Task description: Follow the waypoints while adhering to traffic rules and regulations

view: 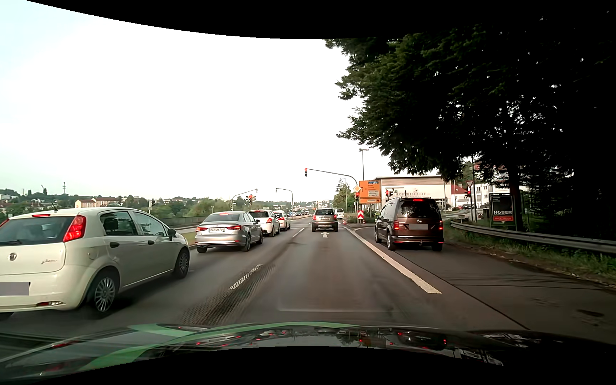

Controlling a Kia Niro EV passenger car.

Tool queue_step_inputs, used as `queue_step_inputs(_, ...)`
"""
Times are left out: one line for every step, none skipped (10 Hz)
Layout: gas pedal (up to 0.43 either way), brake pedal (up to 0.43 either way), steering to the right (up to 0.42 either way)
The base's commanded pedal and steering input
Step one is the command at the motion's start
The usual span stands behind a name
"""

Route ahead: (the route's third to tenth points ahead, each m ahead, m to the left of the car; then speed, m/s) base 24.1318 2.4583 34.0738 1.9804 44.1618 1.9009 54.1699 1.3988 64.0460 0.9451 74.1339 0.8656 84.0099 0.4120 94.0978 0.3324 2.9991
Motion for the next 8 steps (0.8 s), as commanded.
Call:
queue_step_inputs(0.000,0.000,-0.002)
queue_step_inputs(0.000,0.000,-0.002)
queue_step_inputs(0.000,0.000,-0.002)
queue_step_inputs(0.000,0.000,-0.002)
queue_step_inputs(0.000,0.000,-0.002)
queue_step_inputs(0.000,0.000,-0.002)
queue_step_inputs(0.000,0.000,-0.002)
queue_step_inputs(0.000,0.012,-0.002)
